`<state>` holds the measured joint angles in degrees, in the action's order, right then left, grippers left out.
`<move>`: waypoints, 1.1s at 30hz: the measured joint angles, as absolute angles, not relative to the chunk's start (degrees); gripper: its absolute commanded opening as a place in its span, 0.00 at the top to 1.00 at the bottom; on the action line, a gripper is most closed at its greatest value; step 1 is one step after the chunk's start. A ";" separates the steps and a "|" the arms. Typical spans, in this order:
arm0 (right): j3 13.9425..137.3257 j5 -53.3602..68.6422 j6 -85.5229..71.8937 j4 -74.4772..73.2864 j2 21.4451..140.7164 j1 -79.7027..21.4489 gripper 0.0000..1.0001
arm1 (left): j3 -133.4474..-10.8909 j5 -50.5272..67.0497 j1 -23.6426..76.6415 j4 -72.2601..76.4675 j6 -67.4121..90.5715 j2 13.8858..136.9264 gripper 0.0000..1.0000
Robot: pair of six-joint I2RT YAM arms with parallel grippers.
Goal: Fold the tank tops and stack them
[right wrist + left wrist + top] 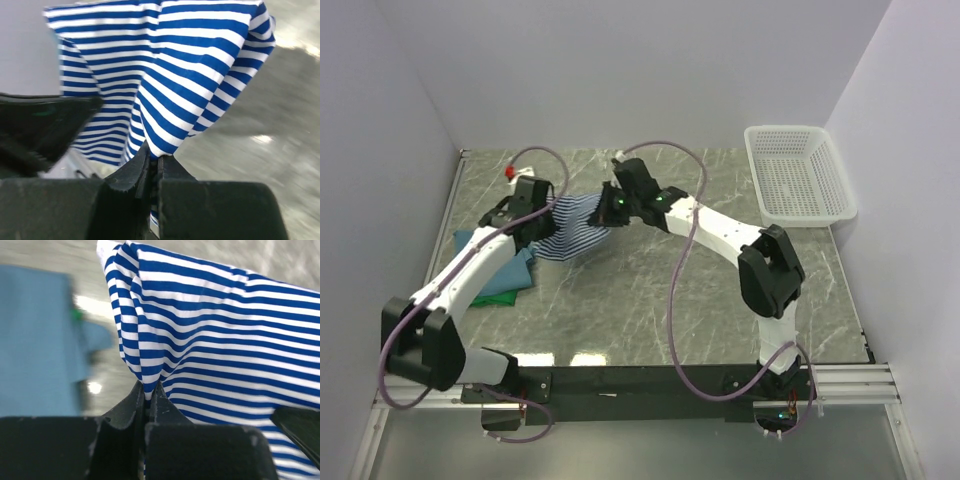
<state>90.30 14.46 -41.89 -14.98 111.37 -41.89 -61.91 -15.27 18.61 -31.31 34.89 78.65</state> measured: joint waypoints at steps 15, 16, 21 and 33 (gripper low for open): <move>125.84 16.73 -43.13 -21.56 135.57 -52.88 1.00 | -52.93 -29.26 0.14 -38.11 33.82 64.53 1.00; 127.02 17.04 -43.64 -21.37 136.73 -53.49 1.00 | -52.10 -29.67 -1.37 -38.09 33.56 64.38 1.00; 129.47 18.76 -46.19 -17.15 141.27 -55.88 1.00 | -49.82 -30.00 -8.93 -38.02 32.21 63.90 0.99; 127.04 20.40 -48.47 -8.78 148.27 -58.19 0.46 | -49.47 -27.81 -18.92 -37.34 33.39 72.95 0.42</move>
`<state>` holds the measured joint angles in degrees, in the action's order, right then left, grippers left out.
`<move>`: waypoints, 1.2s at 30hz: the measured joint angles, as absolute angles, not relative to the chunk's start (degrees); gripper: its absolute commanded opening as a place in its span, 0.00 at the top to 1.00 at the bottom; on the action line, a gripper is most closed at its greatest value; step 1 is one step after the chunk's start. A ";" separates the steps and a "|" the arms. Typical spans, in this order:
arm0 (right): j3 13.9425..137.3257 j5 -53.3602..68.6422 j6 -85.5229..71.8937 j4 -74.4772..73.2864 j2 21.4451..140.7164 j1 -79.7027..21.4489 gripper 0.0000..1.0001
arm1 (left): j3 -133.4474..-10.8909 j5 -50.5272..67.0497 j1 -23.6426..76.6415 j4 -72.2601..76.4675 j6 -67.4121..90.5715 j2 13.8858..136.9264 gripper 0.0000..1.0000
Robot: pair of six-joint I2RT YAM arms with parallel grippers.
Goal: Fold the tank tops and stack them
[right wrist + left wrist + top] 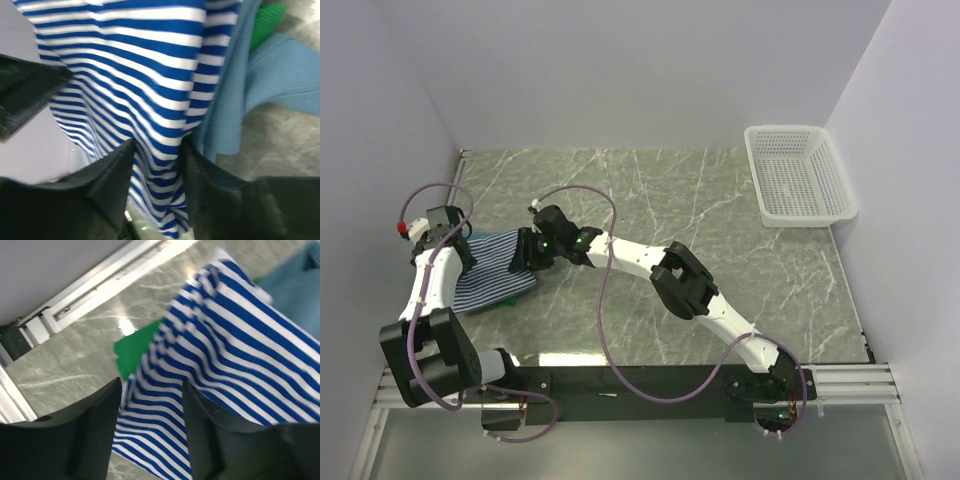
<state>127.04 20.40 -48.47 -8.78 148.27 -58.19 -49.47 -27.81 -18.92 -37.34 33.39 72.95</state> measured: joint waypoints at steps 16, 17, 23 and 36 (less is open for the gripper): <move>107.79 19.09 -46.57 -4.45 127.57 -54.98 0.43 | -55.31 -25.87 -24.40 -38.79 35.90 64.27 0.42; 106.04 19.03 -46.37 -3.60 125.49 -54.41 0.42 | -56.07 -25.10 -24.40 -38.68 35.90 63.81 0.42; 92.82 17.54 -44.60 -0.47 112.97 -49.82 0.38 | -56.38 -12.71 -22.85 -35.07 35.64 58.37 0.41; 58.59 0.86 -36.51 -1.91 68.66 -43.90 0.20 | -49.54 -6.92 27.09 -19.42 43.00 53.98 0.41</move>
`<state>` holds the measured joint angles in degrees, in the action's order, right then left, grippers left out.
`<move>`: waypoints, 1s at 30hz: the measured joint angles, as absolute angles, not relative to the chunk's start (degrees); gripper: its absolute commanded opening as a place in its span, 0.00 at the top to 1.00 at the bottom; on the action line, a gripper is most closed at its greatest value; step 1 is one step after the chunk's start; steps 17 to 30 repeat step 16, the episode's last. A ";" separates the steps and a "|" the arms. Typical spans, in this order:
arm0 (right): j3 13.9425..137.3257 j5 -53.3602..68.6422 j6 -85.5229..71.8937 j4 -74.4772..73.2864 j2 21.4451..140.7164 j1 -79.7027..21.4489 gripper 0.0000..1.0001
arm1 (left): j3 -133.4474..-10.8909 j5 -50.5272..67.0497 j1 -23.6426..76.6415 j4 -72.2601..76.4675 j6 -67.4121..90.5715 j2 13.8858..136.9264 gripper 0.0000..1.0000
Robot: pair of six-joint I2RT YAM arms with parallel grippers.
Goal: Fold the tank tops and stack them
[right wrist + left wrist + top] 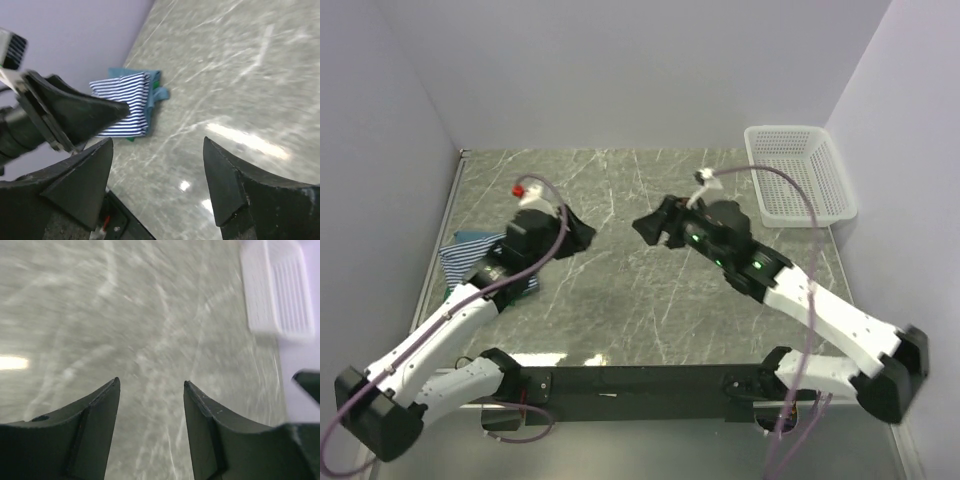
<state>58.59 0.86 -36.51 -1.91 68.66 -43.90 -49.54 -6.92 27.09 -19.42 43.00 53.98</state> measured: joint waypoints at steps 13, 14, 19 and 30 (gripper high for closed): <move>29.10 -13.78 -38.30 -13.54 33.89 -44.16 0.12 | -39.44 -14.94 50.39 -7.79 42.94 60.29 0.41; 28.40 -14.52 -38.54 -14.57 32.86 -44.16 0.12 | -39.33 -15.07 50.89 -7.35 42.89 60.31 0.41; 27.97 -16.53 -39.09 -16.34 31.68 -44.23 0.11 | -39.07 -15.35 51.44 -6.15 42.85 59.79 0.41; 27.97 -16.53 -39.09 -16.34 31.68 -44.23 0.11 | -39.07 -15.35 51.44 -6.15 42.85 59.79 0.41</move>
